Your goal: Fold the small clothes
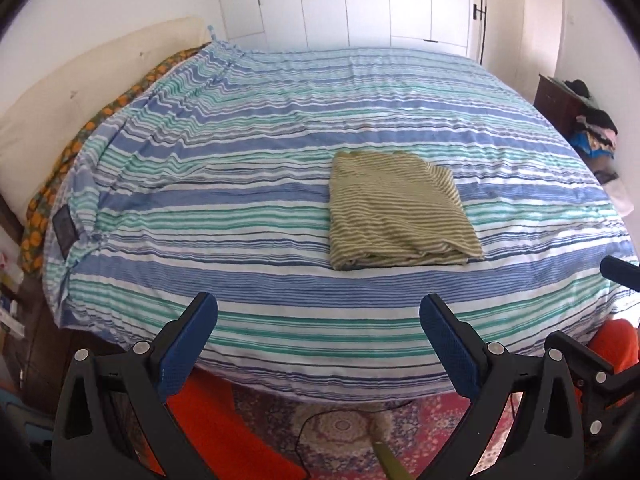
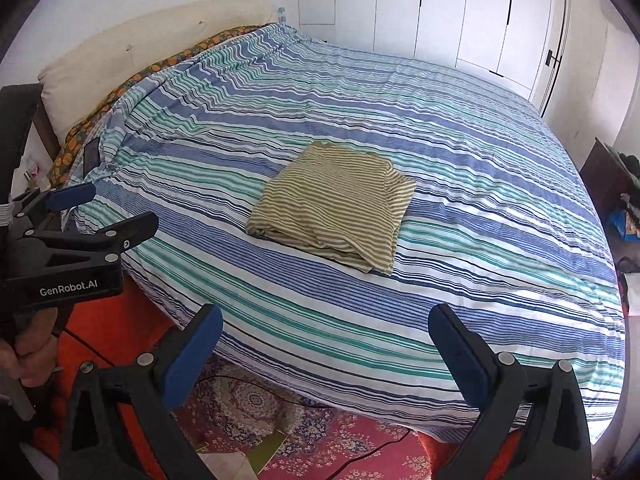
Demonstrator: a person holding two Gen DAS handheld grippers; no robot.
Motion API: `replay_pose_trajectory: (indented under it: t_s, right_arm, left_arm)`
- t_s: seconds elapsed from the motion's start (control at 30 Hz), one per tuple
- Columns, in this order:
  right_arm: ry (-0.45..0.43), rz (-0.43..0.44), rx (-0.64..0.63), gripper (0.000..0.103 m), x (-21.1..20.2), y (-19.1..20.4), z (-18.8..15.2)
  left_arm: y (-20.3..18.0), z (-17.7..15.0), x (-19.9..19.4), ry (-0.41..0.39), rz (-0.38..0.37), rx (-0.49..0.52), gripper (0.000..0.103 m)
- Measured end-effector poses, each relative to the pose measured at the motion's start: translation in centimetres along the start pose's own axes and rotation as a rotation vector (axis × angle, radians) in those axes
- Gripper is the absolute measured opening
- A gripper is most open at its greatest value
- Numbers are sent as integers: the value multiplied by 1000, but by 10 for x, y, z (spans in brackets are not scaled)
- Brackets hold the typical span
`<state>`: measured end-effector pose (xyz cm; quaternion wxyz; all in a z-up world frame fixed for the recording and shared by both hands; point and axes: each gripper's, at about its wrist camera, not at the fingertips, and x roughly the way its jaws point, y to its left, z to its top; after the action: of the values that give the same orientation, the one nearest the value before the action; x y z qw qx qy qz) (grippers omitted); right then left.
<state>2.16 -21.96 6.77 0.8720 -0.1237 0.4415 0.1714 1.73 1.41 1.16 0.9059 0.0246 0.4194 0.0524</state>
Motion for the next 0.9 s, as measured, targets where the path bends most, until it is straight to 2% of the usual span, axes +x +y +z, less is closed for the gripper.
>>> replay_pose_trajectory:
  t_s: [0.37, 0.6, 0.8, 0.9]
  right_arm:
    - [35, 31, 22, 102, -11, 4, 5]
    - [34, -1, 36, 102, -13, 1, 6]
    - [-4, -10, 95, 102, -24, -8, 7]
    - [-7, -42, 94, 102, -26, -11, 7]
  left_arm:
    - [-3, -6, -12, 30, -12, 35, 101]
    - [0, -7, -15, 42, -22, 33, 102]
    - [1, -9, -15, 47, -15, 40, 103]
    - [2, -8, -14, 50, -19, 36, 103]
